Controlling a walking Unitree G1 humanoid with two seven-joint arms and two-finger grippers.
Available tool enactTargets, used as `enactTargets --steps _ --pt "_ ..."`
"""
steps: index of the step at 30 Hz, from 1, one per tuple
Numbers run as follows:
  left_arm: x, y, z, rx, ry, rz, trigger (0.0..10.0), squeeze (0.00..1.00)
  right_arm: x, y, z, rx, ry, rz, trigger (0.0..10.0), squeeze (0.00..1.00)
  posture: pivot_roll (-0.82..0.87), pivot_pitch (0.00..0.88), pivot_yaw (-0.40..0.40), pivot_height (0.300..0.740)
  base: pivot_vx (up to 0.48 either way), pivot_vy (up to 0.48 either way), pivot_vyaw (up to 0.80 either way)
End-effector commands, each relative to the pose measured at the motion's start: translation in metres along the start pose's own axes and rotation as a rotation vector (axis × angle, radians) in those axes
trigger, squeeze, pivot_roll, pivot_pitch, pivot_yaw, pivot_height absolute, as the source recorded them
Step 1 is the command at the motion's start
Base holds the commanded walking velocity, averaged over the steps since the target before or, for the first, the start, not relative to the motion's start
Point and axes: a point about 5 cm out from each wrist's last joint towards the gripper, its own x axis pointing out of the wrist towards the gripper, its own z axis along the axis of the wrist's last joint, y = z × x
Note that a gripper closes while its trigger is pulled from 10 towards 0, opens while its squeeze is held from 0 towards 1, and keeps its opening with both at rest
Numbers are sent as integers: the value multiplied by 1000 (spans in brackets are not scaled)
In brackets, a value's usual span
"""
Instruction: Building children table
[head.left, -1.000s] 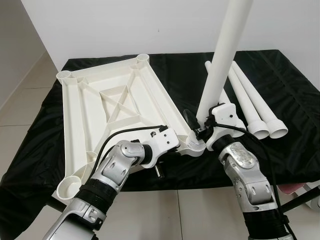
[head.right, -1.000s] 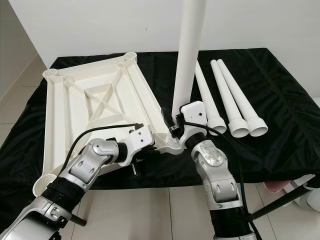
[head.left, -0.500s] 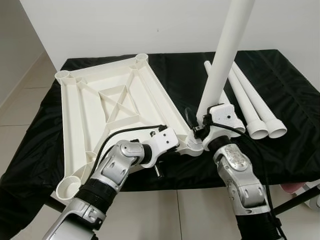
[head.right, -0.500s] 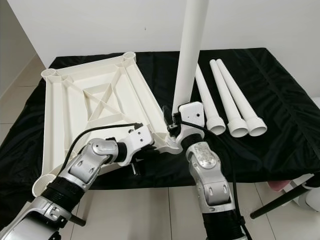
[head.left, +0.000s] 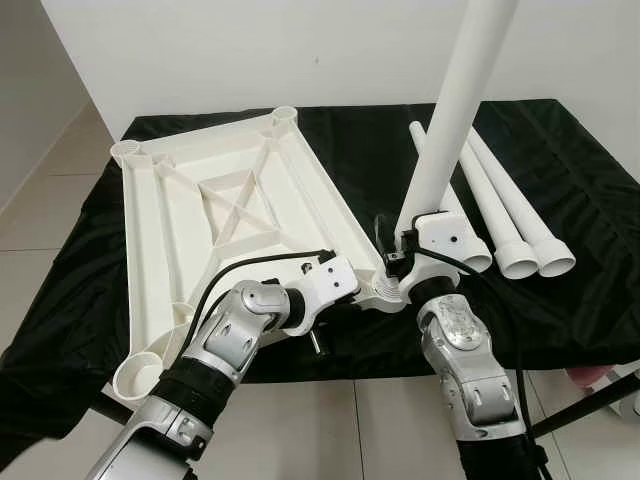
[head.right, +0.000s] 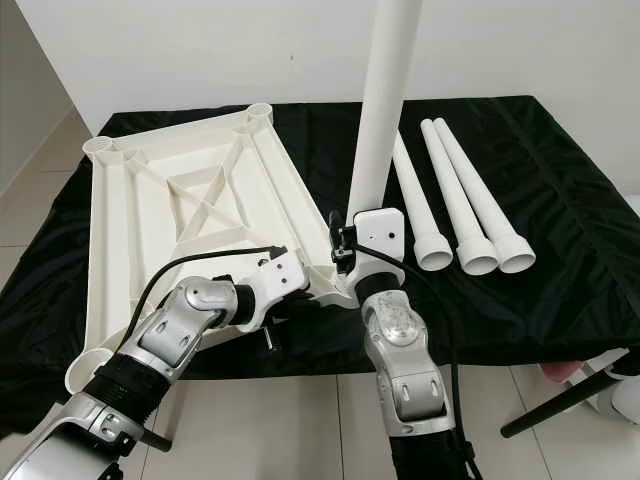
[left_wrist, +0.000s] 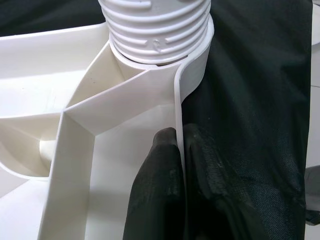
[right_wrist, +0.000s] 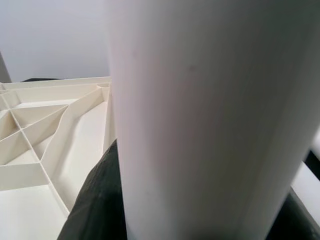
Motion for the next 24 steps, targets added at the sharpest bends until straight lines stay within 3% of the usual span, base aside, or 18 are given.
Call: enactTargets --steps 1,24 --pt "-4 8 4 2 -29 124 10000 0 -6 3 -22 2 111 -28 10000 0 -108 133 65 740 0 0 0" --pt "-4 2 4 1 -32 117 10000 0 -1 12 -25 8 116 -208 10000 0 -97 112 56 740 0 0 0"
